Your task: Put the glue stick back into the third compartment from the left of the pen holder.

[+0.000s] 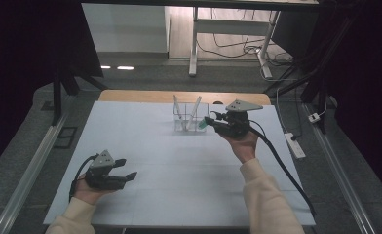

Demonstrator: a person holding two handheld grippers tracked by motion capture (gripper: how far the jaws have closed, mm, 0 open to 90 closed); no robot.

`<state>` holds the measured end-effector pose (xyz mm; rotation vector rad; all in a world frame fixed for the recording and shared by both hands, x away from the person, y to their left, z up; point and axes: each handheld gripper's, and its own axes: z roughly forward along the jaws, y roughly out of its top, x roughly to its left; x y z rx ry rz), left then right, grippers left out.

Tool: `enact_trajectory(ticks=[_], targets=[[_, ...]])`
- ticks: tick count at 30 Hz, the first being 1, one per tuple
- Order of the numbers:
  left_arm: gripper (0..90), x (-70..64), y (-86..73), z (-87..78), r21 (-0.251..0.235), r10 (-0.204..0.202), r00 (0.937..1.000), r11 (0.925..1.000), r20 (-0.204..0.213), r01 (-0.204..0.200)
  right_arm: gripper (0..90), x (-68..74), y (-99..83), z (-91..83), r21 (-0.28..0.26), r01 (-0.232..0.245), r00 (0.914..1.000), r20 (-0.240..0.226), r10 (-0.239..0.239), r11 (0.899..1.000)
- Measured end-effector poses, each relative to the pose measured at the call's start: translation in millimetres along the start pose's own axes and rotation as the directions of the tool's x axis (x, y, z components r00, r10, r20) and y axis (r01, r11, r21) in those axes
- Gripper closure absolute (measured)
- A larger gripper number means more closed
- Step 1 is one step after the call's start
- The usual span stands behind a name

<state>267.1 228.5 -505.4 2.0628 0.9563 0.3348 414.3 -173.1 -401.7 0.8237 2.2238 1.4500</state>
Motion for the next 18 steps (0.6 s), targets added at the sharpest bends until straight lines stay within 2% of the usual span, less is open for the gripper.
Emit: enact_trajectory(ticks=[10,12,18], targets=[[31.7,0.9,-0.2,1.1,0.007,-0.001,1.0000,1.0000,0.001,0.001,64.8,-28.2,10.3,18.8,0.018,-0.038,0.9973,0.064,0.036,0.999],[31.7,1.8,-0.6,1.4,0.008,-0.004,1.0000,1.0000,0.002,0.004,64.8,-32.3,12.1,23.9,0.026,-0.056,0.9960,0.071,0.054,0.998],[31.7,1.6,-0.9,2.2,0.016,0.001,1.0000,0.9999,0.001,-0.001,64.8,-41.3,18.4,36.9,0.043,-0.066,0.9938,0.093,0.062,0.997]])
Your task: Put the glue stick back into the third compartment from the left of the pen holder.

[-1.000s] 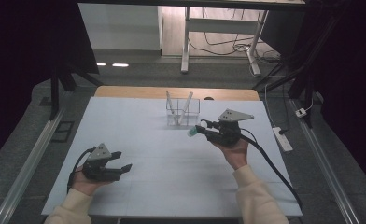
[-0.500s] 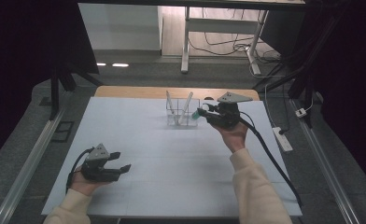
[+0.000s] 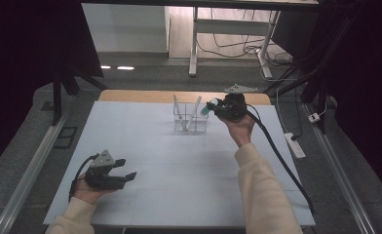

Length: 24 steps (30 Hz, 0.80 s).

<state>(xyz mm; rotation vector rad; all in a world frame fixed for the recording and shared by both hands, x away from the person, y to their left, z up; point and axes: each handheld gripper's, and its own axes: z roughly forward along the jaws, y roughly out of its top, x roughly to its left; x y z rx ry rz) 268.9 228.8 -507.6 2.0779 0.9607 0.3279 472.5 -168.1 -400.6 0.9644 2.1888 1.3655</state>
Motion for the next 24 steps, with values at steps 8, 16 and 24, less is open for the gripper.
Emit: enact_trajectory(ticks=[8,16,24], targets=[[31.7,0.1,-0.1,-0.2,-0.001,0.000,1.0000,1.0000,0.002,0.000,64.7,-4.5,4.8,15.8,0.026,0.006,0.9998,0.021,-0.007,1.000],[31.6,-0.1,-0.4,0.8,0.002,0.002,1.0000,1.0000,0.001,-0.002,64.1,-8.5,-1.6,32.0,0.068,0.000,0.9997,0.026,-0.002,0.998],[31.6,0.2,-1.0,1.9,0.008,0.000,1.0000,1.0000,-0.004,0.000,51.5,1.3,-9.3,30.5,0.069,0.053,0.9983,0.019,-0.055,0.996]])
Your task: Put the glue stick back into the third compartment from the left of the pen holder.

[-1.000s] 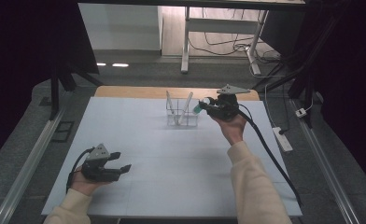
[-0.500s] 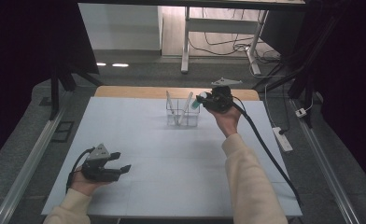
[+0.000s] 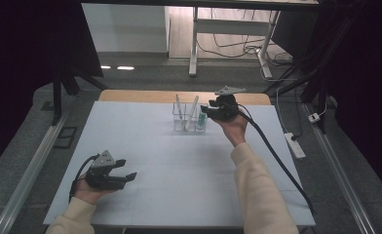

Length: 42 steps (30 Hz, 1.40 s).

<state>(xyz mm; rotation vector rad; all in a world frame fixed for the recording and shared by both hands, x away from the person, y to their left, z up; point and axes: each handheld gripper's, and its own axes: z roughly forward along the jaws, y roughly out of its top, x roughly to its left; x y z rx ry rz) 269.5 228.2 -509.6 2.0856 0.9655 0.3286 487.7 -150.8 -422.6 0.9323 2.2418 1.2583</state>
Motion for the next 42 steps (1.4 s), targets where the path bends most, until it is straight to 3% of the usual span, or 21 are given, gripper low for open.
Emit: enact_trajectory(ticks=[15,25,42], targets=[[31.5,-1.5,0.5,0.5,0.001,0.002,1.0000,1.0000,-0.005,-0.002,45.7,9.6,-40.2,-39.4,-0.009,-0.008,0.9992,-0.039,0.008,1.000],[31.4,-1.5,0.6,1.6,0.002,0.000,1.0000,1.0000,-0.009,0.000,45.3,21.9,-84.2,-76.3,-0.013,-0.017,0.9972,-0.073,0.016,1.000],[31.3,-0.6,1.1,1.7,-0.002,-0.008,0.9998,1.0000,-0.017,0.008,45.5,24.6,-133.8,-124.6,0.007,0.027,0.9950,-0.097,-0.026,1.000]])
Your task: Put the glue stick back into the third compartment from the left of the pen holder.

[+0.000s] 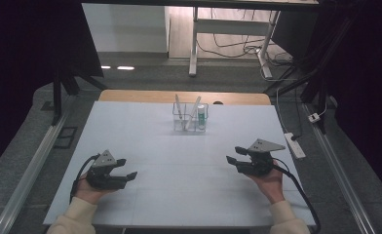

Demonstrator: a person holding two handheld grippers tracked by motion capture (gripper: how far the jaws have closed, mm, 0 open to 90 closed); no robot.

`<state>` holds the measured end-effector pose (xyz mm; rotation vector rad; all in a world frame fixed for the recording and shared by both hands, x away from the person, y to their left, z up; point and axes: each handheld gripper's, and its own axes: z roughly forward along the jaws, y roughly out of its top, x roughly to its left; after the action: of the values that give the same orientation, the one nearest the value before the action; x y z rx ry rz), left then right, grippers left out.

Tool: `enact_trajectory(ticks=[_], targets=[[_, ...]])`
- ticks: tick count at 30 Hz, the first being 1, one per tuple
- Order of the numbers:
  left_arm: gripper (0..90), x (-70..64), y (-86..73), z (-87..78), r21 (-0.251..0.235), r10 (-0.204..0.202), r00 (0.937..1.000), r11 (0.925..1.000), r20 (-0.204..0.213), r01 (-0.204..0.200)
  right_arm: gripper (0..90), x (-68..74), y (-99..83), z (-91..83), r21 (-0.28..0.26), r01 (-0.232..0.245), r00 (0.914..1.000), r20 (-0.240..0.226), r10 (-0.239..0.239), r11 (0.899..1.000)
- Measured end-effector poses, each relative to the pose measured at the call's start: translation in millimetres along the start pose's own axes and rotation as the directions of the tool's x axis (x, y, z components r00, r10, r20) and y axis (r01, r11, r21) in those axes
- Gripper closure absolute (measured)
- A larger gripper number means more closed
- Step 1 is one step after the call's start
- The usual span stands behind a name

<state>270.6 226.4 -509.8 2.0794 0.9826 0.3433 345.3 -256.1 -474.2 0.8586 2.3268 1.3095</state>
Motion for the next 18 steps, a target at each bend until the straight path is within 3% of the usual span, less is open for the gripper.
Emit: enact_trajectory(ticks=[9,18], targets=[[31.3,0.2,0.1,-0.2,-0.002,-0.003,1.0000,1.0000,-0.001,0.003,45.4,-1.8,-14.1,-4.5,0.035,0.002,0.9999,-0.010,-0.002,0.999],[31.2,0.1,0.4,-0.3,-0.002,-0.002,1.0000,1.0000,-0.001,0.002,45.2,-1.6,-15.7,-7.3,0.031,0.014,0.9999,-0.010,-0.014,0.999]])
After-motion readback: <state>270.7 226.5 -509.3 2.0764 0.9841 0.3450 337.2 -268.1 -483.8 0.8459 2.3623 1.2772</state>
